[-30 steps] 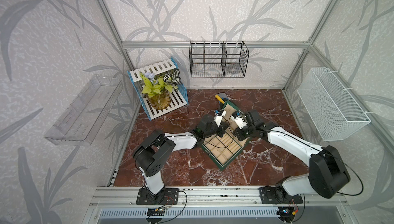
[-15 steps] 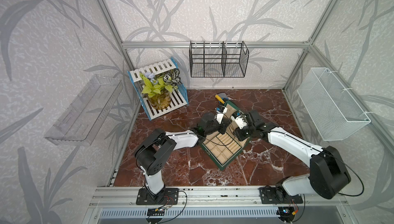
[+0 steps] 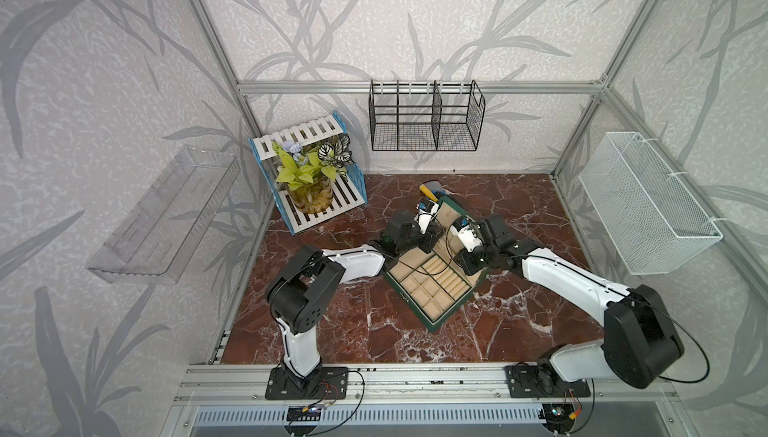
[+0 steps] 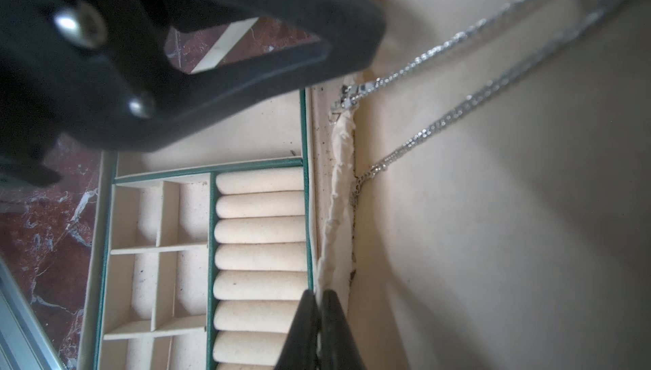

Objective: Put jewelry chain into jewelry box
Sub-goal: Adjust the necklace in the storage slot.

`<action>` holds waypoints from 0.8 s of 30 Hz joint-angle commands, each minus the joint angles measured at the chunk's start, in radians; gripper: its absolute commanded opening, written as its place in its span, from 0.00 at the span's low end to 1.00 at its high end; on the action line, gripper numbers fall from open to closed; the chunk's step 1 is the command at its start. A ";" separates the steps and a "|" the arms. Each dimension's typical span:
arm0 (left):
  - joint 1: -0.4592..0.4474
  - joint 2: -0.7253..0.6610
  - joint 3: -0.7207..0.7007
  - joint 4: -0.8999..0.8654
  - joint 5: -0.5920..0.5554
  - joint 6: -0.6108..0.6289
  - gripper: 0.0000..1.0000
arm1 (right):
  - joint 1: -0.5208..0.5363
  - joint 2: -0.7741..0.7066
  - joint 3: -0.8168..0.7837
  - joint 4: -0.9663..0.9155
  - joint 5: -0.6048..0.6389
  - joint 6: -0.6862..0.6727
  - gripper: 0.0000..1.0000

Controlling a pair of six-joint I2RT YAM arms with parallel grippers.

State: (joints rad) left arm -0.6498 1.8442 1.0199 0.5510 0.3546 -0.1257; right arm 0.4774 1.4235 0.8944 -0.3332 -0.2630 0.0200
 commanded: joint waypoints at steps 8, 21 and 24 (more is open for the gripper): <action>-0.004 0.036 0.057 -0.026 0.065 0.034 0.40 | -0.014 -0.022 0.003 0.039 -0.007 0.020 0.09; -0.005 0.073 0.096 -0.034 0.099 0.028 0.29 | -0.014 -0.012 0.006 0.036 -0.009 0.018 0.09; -0.004 0.078 0.103 -0.036 0.097 0.026 0.26 | -0.016 -0.011 0.007 0.036 -0.009 0.018 0.09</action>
State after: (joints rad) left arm -0.6518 1.9041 1.0924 0.5228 0.4313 -0.1051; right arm 0.4736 1.4235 0.8944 -0.3328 -0.2707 0.0219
